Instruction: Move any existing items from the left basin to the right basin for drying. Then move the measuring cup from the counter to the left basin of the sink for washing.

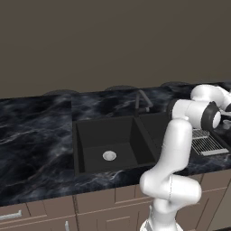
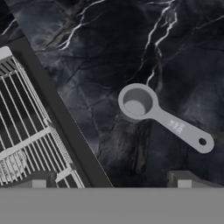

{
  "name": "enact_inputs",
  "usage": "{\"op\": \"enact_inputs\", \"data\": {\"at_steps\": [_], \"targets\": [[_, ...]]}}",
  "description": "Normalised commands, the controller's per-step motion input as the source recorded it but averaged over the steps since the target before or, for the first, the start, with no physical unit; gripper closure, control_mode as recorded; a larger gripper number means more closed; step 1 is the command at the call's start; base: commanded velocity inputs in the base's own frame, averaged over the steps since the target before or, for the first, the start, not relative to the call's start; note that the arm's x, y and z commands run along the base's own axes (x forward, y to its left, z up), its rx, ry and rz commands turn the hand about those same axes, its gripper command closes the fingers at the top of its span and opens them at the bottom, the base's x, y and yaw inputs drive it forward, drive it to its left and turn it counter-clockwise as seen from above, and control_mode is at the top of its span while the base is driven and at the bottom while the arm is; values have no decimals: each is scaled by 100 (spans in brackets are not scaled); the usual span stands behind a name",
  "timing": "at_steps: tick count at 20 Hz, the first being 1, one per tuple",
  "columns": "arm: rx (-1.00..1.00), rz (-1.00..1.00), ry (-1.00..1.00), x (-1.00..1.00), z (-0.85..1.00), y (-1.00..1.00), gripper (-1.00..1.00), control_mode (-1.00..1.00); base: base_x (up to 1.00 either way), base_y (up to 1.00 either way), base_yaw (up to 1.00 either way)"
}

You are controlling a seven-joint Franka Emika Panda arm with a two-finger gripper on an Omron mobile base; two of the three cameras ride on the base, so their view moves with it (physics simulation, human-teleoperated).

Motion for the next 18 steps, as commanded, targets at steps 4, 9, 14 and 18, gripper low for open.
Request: {"op": "enact_inputs", "data": {"at_steps": [4, 9, 14, 18], "targets": [[0, 0, 0, 2, -11, -6, -100, -100, 0, 0, 0], [0, 0, 0, 0, -7, -8, -100, -100, 0, 0, 0], [0, 0, 0, 1, -5, -6, -100, -100, 0, 0, 0], [0, 0, 0, 6, -11, -3, -100, -100, 0, 0, 0]]}}
